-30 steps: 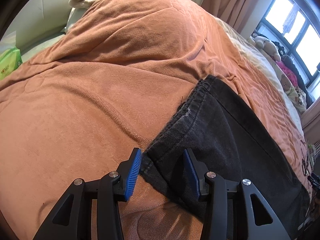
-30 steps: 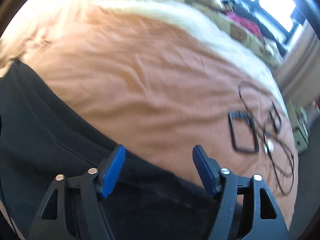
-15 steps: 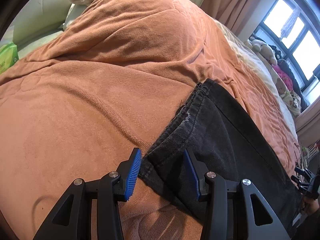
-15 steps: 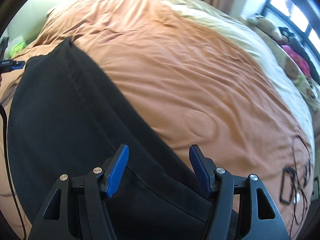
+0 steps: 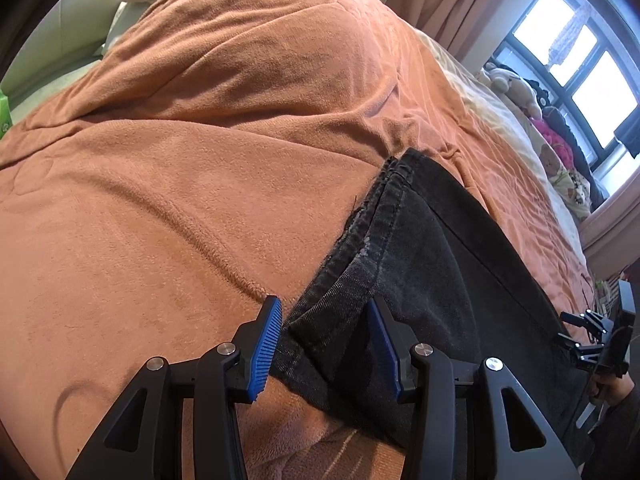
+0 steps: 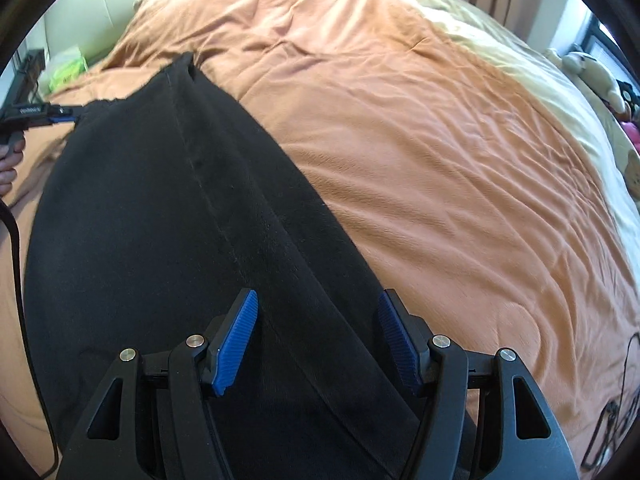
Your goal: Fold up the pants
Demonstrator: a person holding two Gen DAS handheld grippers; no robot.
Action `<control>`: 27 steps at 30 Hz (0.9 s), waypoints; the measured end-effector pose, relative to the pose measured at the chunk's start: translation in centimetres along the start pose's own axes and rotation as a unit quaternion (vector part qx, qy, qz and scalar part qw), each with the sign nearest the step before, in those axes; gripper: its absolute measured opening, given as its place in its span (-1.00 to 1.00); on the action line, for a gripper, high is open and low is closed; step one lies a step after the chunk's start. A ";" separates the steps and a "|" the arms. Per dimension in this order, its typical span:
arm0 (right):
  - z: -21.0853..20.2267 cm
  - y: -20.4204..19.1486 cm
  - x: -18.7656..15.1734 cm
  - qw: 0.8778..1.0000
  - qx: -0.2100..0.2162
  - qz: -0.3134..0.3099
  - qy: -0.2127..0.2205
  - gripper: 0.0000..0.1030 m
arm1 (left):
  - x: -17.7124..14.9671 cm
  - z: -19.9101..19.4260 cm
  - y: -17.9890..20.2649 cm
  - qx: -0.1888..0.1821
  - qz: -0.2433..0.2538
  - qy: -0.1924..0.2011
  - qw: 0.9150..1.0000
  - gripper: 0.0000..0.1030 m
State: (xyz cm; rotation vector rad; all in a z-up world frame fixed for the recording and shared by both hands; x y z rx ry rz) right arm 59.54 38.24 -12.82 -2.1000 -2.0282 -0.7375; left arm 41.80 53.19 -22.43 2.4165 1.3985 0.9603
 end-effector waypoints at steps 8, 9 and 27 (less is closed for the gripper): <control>1.4 -1.3 1.4 1.000 0.000 -0.022 -0.017 -1.00 | 0.5 0.2 -0.2 -0.009 -0.008 0.000 1.000 -0.08; 1.1 -1.2 1.7 1.000 -0.008 -0.022 -0.014 -1.00 | 0.6 0.3 -0.2 -0.011 -0.008 -0.002 1.000 -0.08; 4.0 0.1 4.6 0.991 -0.114 0.026 -0.059 -0.97 | 0.0 1.1 -0.7 0.045 0.028 -0.019 0.998 -0.84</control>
Point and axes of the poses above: each gripper's, at about its wrist camera, not at the fingertips, and z roughly the way its jaws point, y to its right, x to its top, the point moved 6 cm from there along z, roughly the way its jaws point, and after that the axes turned 9 degrees about -z, right-handed, at the moved point
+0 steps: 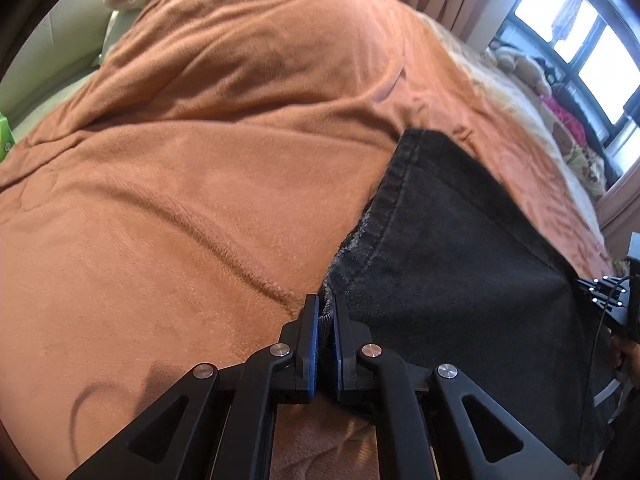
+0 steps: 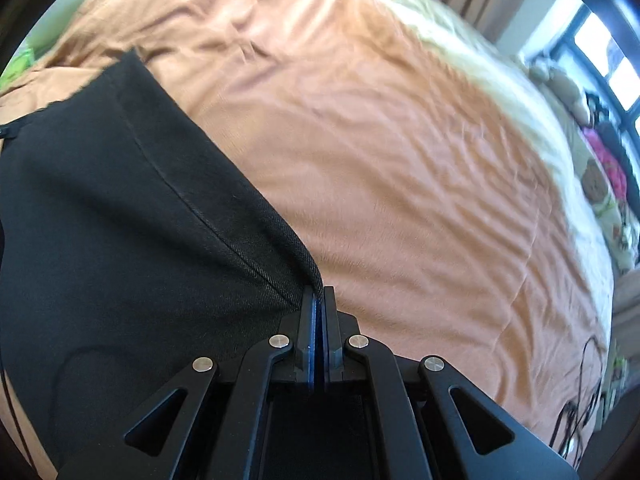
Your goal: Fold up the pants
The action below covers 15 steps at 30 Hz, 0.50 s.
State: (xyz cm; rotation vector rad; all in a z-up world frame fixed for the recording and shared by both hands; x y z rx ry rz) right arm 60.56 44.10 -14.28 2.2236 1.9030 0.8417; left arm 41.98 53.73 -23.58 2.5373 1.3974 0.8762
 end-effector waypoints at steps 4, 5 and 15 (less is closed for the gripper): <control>-0.4 0.1 0.3 1.000 -0.022 0.020 0.010 -0.35 | 0.4 -0.5 -0.6 0.004 -0.018 0.002 1.000 -0.41; -1.1 0.4 0.1 0.999 -0.015 0.034 0.023 0.10 | 0.4 -1.0 -0.9 0.006 -0.023 0.008 1.000 -0.28; -9.7 4.5 -6.6 0.984 0.002 0.148 0.103 0.50 | -1.0 -3.5 -1.5 -0.026 -0.046 0.000 0.999 -0.26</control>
Point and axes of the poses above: each gripper's, at about its wrist camera, not at the fingertips, and z roughly the way its jaws point, y to its right, x to its top, the point moved 6 cm from there along z, roughly the way its jaws point, and after that the axes turned 9 degrees about -z, right-handed, at the moved point
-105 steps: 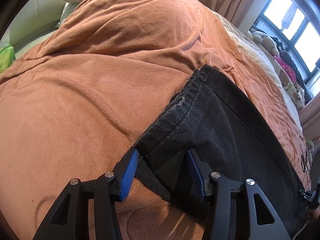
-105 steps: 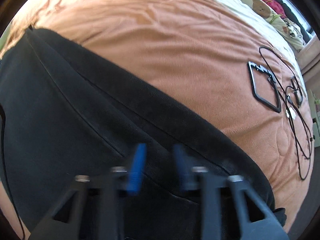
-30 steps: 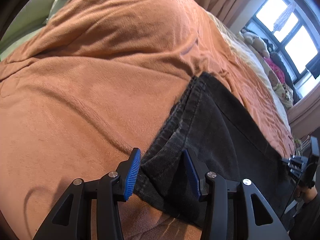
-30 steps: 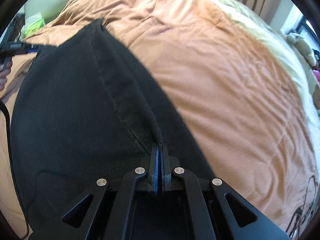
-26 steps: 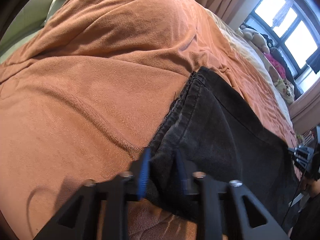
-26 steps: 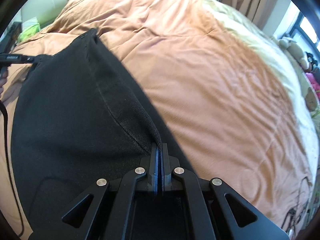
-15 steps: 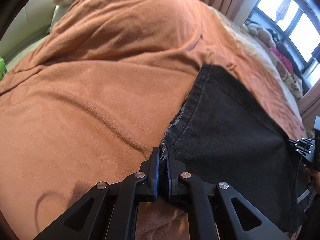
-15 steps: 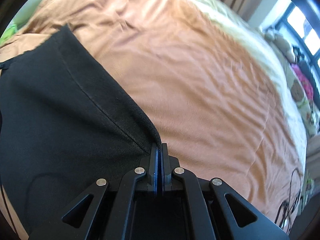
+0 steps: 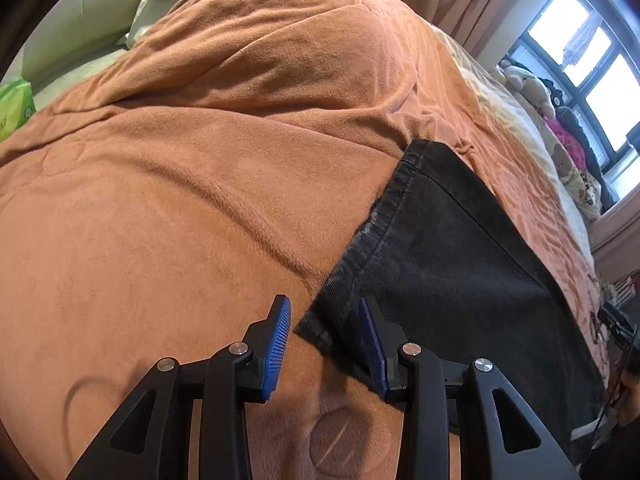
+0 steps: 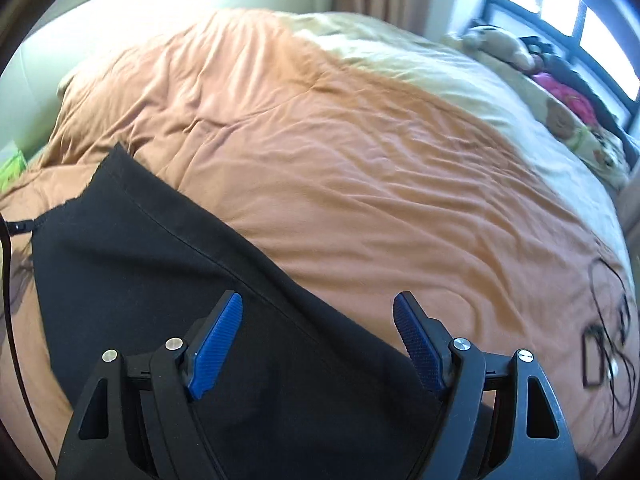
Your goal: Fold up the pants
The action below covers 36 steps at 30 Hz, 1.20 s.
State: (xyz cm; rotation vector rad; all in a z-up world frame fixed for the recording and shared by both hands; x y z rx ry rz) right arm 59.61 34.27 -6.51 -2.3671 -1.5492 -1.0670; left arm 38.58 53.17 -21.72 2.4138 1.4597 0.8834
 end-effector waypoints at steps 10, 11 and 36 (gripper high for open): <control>-9.2 4.1 -7.6 0.998 -0.020 0.067 0.005 0.50 | -2.0 -1.0 0.6 -0.034 -0.031 -0.030 0.998 -0.24; -10.1 4.5 -8.5 0.997 -0.023 0.075 0.006 0.50 | -2.3 -0.8 0.9 -0.037 -0.033 -0.034 0.998 -0.22; -32.3 11.3 -37.8 0.921 -0.119 0.372 -0.009 0.50 | -3.1 1.4 0.9 -0.064 -0.133 -0.011 0.989 -0.88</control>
Point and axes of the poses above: each gripper's, at about its wrist camera, not at the fingertips, and z roughly the way its jaws point, y to its right, x to its top, the point moved 6 cm from there along z, roughly the way its jaws point, and after that the axes turned 9 degrees about -z, right-handed, at the moved point
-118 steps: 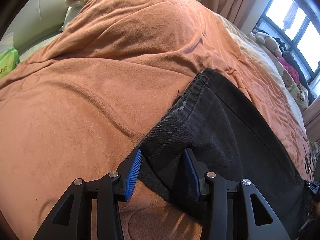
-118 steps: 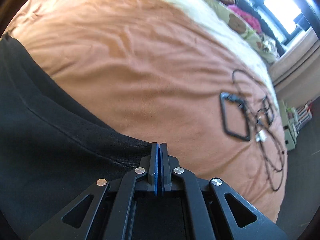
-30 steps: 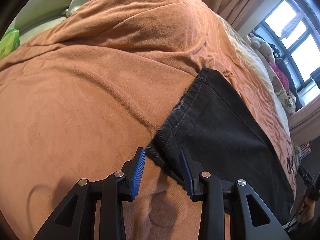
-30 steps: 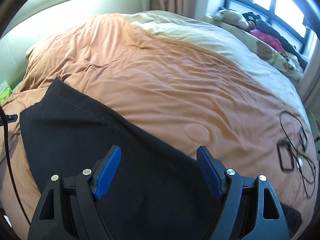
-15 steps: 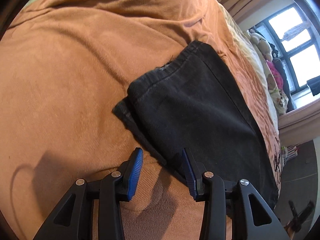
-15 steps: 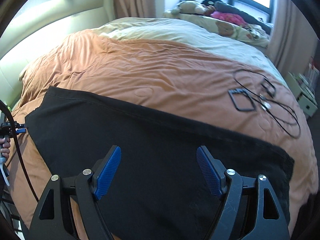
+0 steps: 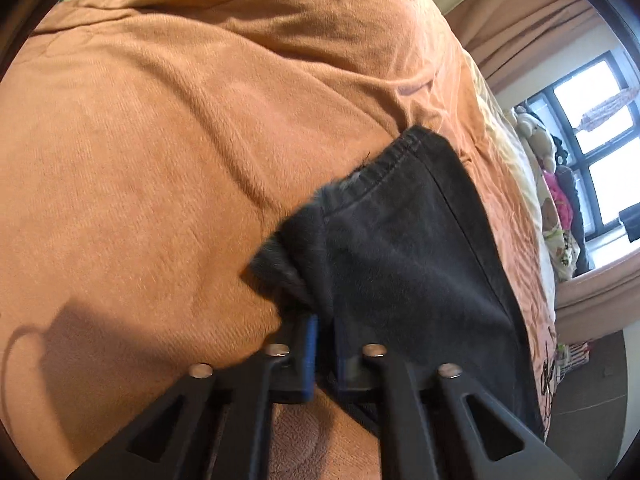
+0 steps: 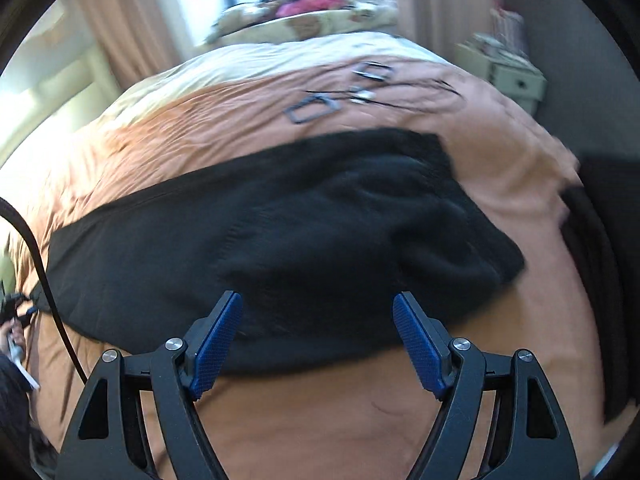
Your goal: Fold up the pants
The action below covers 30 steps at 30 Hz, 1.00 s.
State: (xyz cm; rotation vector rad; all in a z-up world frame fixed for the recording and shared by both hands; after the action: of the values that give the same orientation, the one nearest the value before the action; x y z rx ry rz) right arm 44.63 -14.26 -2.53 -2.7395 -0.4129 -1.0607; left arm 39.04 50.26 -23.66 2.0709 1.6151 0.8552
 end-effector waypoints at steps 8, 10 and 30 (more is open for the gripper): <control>-1.3 5.7 -4.6 0.994 -0.005 0.113 -0.004 0.50 | 2.1 -3.0 0.5 -0.013 -0.009 0.037 0.999 -0.91; -1.1 6.8 -5.4 0.990 0.006 0.142 -0.002 0.50 | 1.8 -2.7 0.2 -0.010 -0.013 0.031 0.999 -0.91; 3.8 11.6 -5.8 0.935 0.137 0.316 0.080 0.50 | -0.9 1.6 0.4 -0.018 -0.017 -0.014 1.000 -0.41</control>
State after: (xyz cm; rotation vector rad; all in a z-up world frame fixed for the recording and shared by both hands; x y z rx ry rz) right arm 46.57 -25.38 -9.98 -2.2579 0.3125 -0.9417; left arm 40.25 49.39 -24.80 2.0169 1.6023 0.8340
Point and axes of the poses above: each gripper's, at about its wrist camera, not at the fingertips, and z roughly the way its jaws point, y to its right, x to its top, the point moved 6 cm from there along z, roughly the way its jaws point, and after that the axes turned 9 degrees about -z, right-handed, at the moved point
